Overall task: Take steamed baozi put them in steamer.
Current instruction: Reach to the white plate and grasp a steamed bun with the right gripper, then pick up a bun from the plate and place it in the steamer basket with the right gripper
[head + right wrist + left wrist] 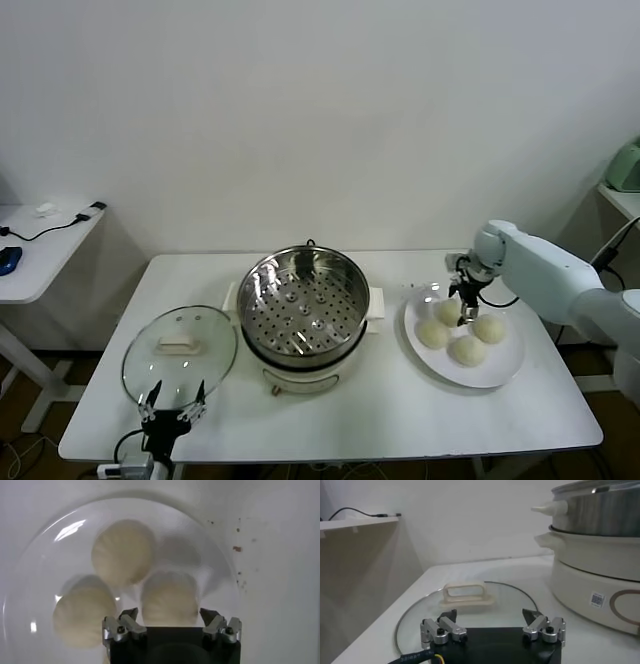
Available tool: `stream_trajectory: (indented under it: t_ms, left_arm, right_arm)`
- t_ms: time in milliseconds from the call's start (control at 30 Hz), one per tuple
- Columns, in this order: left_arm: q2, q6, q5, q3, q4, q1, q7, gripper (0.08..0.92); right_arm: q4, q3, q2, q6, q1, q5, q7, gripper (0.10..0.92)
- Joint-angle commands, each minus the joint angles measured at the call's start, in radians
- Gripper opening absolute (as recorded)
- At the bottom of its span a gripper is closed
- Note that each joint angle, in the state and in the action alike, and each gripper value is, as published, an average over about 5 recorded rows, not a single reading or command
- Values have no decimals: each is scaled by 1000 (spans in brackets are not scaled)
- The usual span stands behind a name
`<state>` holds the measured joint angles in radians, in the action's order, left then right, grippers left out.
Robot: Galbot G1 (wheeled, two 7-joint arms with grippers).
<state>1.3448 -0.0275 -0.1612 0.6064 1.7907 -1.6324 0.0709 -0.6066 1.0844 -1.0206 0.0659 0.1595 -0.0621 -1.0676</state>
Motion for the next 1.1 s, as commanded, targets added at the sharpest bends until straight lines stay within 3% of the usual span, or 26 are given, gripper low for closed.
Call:
stream_trajectory:
  t_ms: [33, 267, 433, 567, 700, 933, 1100]
  left_arm:
    - [3, 3, 1, 0, 10, -2, 0, 823]
    - [4, 3, 7, 0, 24, -14, 3, 823]
    - [6, 4, 8, 0, 41, -21, 4, 823]
    - [6, 8, 12, -5, 54, -24, 5, 823]
    - [5, 12, 14, -8, 67, -24, 5, 823]
    - [7, 12, 14, -11, 76, -27, 8, 823]
    - [8, 10, 13, -12, 77, -27, 10, 823]
  right_arm:
    - [-1, -36, -7, 8, -21, 23, 7, 709]
    - [-169, 69, 72, 33, 106, -79, -8, 679]
    - [-350, 288, 116, 27, 390, -243, -27, 677]
    - [-487, 458, 77, -28, 664, -384, -41, 678]
    - [-628, 489, -7, -106, 814, -435, -42, 679]
    - [-778, 454, -212, -247, 832, -467, -30, 679]
    - [-712, 441, -312, -436, 706, -296, -33, 679]
